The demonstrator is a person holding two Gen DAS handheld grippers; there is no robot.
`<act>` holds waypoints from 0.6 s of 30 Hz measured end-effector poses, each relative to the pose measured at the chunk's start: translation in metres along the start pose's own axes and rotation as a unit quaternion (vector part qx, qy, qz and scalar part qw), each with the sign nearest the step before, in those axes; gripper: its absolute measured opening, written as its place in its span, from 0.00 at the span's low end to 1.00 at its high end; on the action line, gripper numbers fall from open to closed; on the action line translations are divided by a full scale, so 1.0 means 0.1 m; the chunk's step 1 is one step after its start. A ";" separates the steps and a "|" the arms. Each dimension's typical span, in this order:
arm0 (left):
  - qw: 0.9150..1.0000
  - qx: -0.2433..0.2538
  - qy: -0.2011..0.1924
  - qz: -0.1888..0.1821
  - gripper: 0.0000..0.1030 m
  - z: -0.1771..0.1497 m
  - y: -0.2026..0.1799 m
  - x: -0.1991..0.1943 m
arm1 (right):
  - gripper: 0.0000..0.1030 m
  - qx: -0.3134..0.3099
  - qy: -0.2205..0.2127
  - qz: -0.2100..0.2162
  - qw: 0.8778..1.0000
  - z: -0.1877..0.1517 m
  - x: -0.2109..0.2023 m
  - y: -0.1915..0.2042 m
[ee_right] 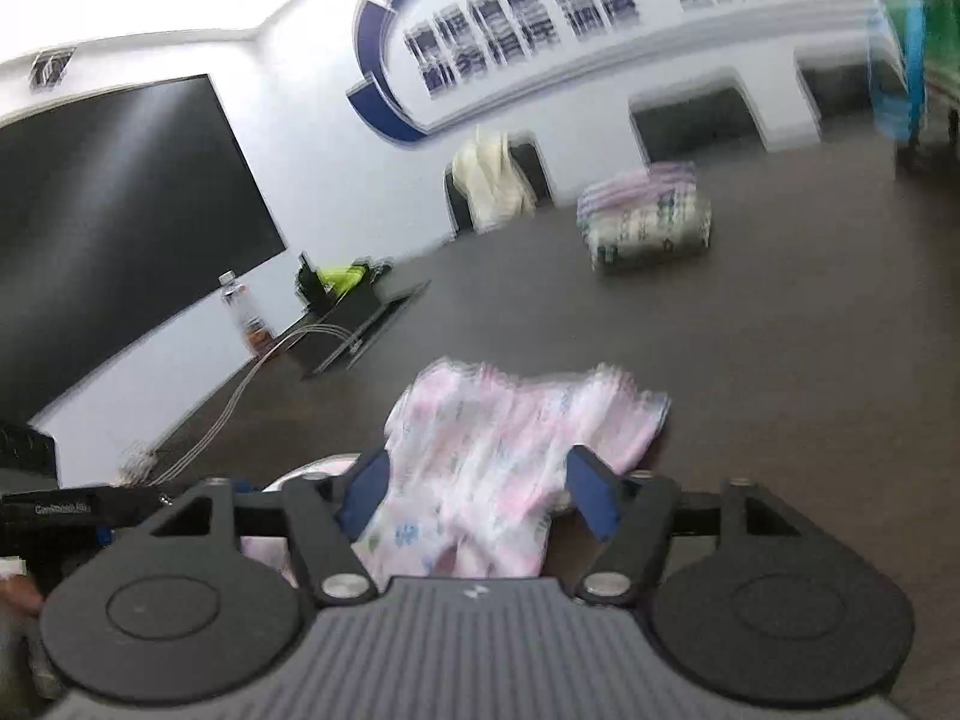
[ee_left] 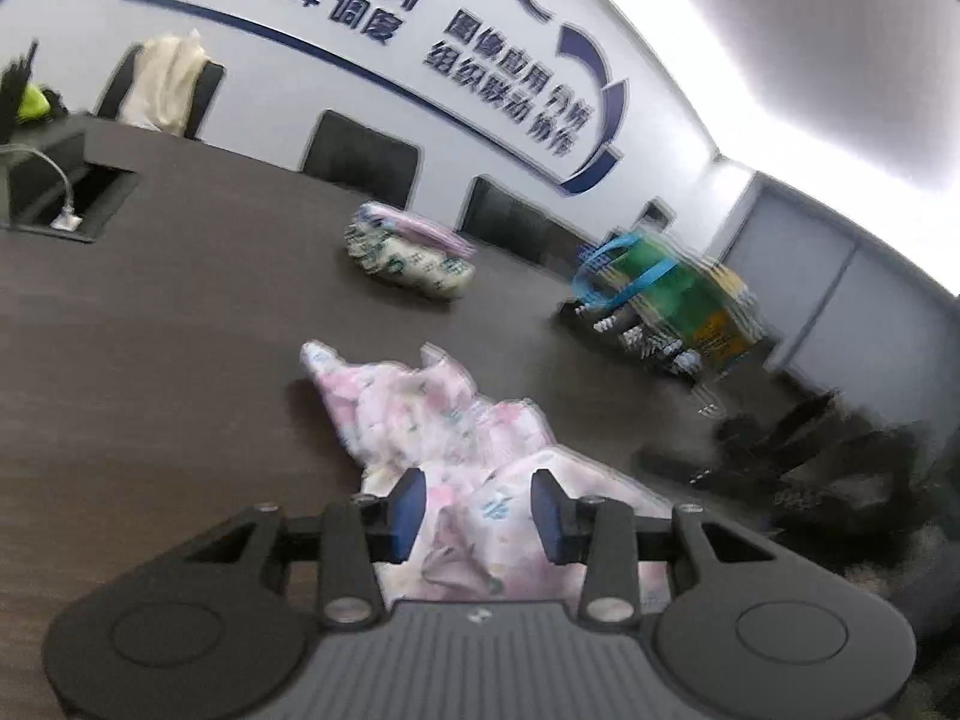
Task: Fold clothes
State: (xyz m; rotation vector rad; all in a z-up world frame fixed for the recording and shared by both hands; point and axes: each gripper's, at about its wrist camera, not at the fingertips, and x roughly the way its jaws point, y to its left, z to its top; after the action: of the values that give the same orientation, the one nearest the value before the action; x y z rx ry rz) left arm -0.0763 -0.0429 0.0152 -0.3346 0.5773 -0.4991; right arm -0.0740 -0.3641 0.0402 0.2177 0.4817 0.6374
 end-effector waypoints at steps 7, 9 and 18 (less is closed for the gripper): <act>0.996 -0.071 0.023 0.042 0.13 -0.18 0.08 0.17 | 0.43 -0.064 -0.045 -0.039 0.996 -0.11 -0.12 0.43; 0.995 -0.086 0.022 0.046 0.13 -0.19 0.11 0.17 | 0.43 -0.075 -0.063 -0.042 0.994 -0.13 -0.13 0.55; 0.992 -0.117 0.034 0.044 0.18 -0.24 0.22 0.26 | 0.38 -0.010 0.038 -0.084 0.996 -0.49 0.47 0.41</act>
State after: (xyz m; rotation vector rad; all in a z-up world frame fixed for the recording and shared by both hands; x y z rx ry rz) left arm -0.0640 -0.0427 -0.0243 -0.5148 0.7164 -0.3596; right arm -0.0871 -0.3005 -0.0054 0.1321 0.5600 0.4875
